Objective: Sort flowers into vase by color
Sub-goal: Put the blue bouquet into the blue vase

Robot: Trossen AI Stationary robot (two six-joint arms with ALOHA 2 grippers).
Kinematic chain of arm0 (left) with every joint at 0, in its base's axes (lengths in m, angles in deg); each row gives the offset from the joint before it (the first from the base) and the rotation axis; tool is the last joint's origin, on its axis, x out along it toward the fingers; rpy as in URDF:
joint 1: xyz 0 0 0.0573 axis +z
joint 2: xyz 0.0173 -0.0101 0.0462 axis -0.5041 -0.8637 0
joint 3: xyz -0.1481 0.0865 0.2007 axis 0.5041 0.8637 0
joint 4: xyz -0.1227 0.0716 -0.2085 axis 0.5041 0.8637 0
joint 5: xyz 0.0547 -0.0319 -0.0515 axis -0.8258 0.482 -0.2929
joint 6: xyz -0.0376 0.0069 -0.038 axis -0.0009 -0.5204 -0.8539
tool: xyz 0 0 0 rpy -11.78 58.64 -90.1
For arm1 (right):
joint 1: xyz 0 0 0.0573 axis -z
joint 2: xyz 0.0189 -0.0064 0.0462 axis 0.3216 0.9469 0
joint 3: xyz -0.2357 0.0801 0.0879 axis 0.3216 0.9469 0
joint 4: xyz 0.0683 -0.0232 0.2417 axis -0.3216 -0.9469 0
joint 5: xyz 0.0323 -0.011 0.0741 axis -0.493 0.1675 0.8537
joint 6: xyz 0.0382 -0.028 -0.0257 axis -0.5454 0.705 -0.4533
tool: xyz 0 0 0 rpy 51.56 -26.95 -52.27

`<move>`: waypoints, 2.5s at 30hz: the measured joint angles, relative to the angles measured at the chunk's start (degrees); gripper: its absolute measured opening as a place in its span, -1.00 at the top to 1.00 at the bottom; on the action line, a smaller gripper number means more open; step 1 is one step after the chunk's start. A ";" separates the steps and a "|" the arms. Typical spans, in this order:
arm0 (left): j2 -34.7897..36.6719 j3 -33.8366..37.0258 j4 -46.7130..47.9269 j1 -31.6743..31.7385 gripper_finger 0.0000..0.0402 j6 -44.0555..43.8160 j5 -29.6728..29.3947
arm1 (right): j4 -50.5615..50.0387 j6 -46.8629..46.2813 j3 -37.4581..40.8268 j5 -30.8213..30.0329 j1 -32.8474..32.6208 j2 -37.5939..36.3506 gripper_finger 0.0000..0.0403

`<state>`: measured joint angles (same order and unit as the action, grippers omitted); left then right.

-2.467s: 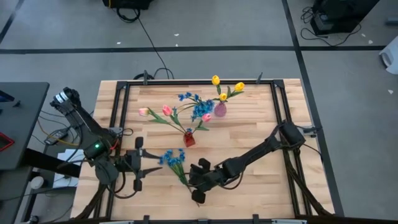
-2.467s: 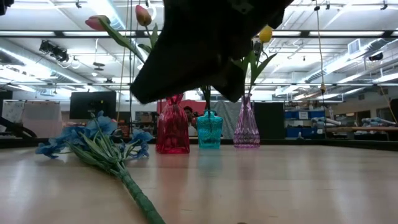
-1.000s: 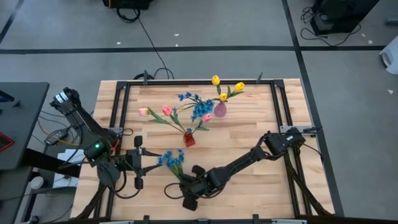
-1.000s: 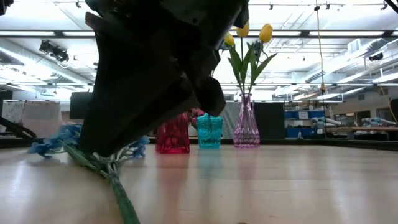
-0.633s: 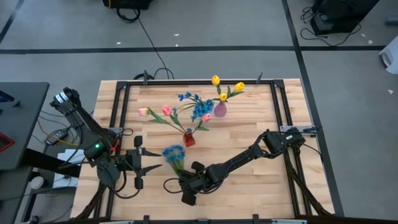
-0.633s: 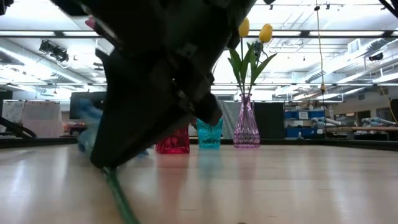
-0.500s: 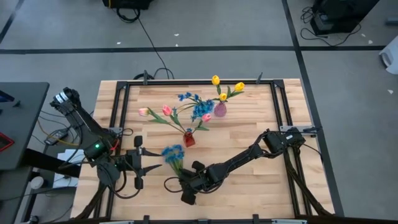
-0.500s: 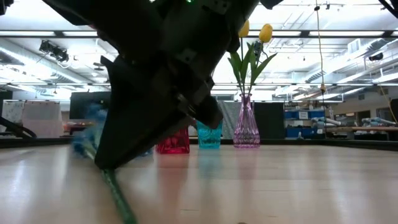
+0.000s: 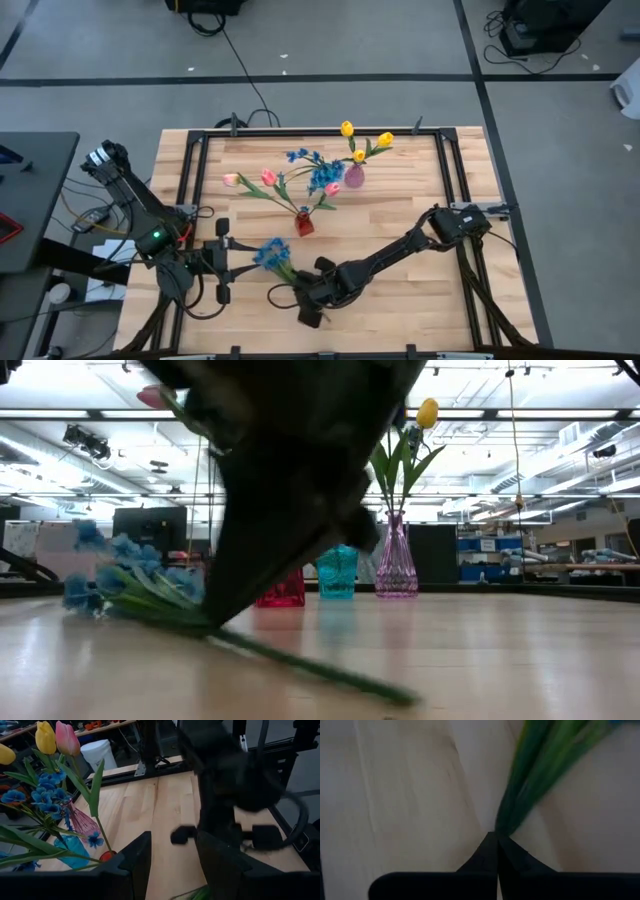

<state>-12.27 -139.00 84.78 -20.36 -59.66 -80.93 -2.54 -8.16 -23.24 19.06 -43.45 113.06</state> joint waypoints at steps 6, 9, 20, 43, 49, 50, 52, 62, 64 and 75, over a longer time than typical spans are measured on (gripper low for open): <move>0.00 0.00 0.02 0.00 0.18 -0.02 0.00 | -13.73 5.08 -0.16 -4.77 -1.85 -6.13 0.99; 0.00 0.00 0.00 0.00 0.18 -0.02 0.00 | -19.42 5.27 -0.09 -6.39 -3.11 -7.17 0.99; 0.00 0.00 -0.06 0.00 0.18 -0.46 0.00 | -8.67 7.15 1.08 -11.89 -5.38 -7.91 0.70; -0.02 0.00 -0.02 0.00 0.18 -2.38 0.01 | 33.98 12.96 26.04 -10.31 -4.15 -7.91 0.24; -0.02 0.00 -0.01 0.00 0.18 -2.39 0.01 | 33.20 18.51 27.64 -10.77 -4.15 -7.95 0.27; -0.02 0.00 -0.01 0.00 0.18 -2.40 0.00 | 31.94 19.49 27.64 -10.82 -4.15 -8.05 0.28; -0.02 0.00 0.00 0.00 0.18 -2.40 0.01 | 27.97 20.14 27.09 -11.19 -4.17 -8.31 0.31; -0.04 0.00 0.94 0.00 0.18 -3.00 0.02 | 4.89 19.33 19.59 -7.14 -3.53 -9.13 0.50; -0.04 0.00 1.09 0.00 0.18 -3.22 0.02 | 4.07 16.89 19.34 -4.80 -3.12 -9.13 0.58; -0.04 0.00 1.11 0.00 0.18 -4.48 0.41 | 0.06 10.18 18.68 -0.54 -2.27 -10.50 0.96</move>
<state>-12.32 -139.00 85.89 -20.36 -64.14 -80.52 -2.48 2.02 -4.56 18.52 -45.72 102.56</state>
